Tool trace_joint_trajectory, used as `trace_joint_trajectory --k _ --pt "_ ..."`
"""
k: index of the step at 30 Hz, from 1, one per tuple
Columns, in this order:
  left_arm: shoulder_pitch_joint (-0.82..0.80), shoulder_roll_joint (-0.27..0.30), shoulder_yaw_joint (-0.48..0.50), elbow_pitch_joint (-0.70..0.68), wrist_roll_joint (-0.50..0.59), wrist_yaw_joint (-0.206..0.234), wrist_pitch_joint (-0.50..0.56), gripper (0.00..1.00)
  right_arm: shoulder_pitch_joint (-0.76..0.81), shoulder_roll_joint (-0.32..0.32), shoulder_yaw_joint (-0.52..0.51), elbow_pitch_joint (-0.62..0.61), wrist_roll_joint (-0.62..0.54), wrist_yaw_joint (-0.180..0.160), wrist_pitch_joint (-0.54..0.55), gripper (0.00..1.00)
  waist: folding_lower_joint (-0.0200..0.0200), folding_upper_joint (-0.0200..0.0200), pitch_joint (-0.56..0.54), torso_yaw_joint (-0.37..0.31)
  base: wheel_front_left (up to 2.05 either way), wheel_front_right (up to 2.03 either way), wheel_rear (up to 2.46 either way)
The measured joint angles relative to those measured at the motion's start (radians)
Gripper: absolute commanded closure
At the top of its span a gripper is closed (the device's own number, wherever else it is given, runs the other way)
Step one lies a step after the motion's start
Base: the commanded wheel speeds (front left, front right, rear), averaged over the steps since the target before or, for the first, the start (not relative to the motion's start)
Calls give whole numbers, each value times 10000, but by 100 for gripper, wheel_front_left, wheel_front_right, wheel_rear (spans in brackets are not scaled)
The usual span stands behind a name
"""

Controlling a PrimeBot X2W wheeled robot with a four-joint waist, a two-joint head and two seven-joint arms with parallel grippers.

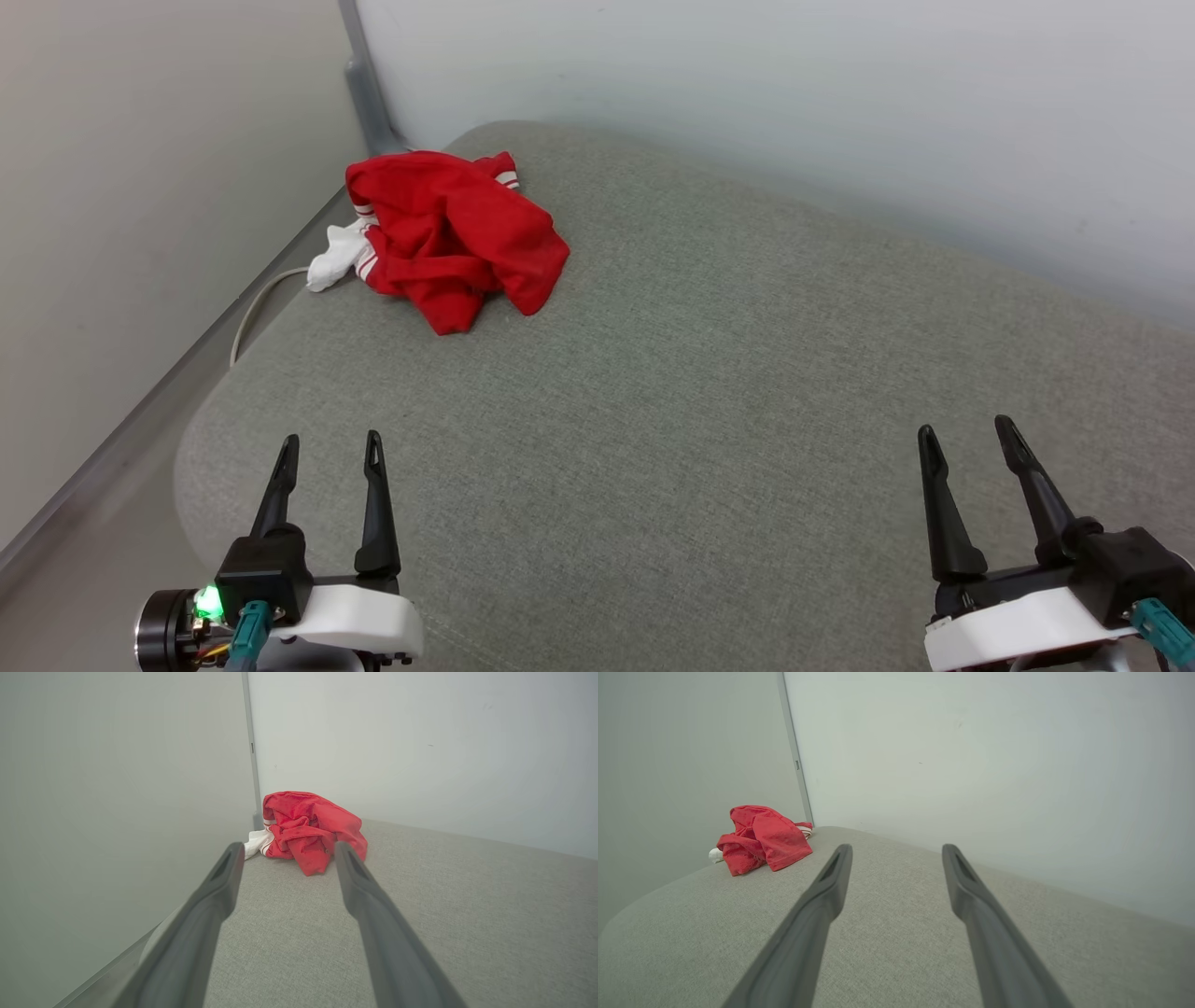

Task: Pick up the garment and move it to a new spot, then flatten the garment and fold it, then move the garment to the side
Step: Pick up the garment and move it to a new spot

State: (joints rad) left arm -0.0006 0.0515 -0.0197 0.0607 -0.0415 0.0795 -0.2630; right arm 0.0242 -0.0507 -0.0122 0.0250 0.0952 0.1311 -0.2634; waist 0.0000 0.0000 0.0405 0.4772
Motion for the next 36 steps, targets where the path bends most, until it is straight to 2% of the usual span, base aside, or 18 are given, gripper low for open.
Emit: trace_joint_trajectory --k 8,17,24,29,33,36 --pt "1 0 13 -6 -94 10 0 0 -1 0 42 -4 -69 0 0 0 0 0 85 167 0 0 0" --pt "-383 -10 424 40 -376 -17 0 0 -113 0 169 -105 -194 0 0 0 0 0 363 -231 0 0 0" --pt "-2317 136 1406 190 -594 -679 -2 0 -724 2 161 -449 -823 0 0 0 1 0 1207 -591 0 0 0" --pt "-4160 387 2535 566 -1051 -1177 -2 0 -1320 4 199 -878 -1392 0 0 0 2 1 2116 -905 0 0 0" --pt "-5451 688 3024 1229 -1404 -1534 -2 0 -1695 -27 190 -1312 -1622 0 0 0 3 0 2895 -1193 0 0 0" --pt "-6271 1290 3170 2017 -1417 -1766 0 0 -1954 -144 192 -1605 -1676 0 0 0 3 0 3469 -1411 0 0 0"
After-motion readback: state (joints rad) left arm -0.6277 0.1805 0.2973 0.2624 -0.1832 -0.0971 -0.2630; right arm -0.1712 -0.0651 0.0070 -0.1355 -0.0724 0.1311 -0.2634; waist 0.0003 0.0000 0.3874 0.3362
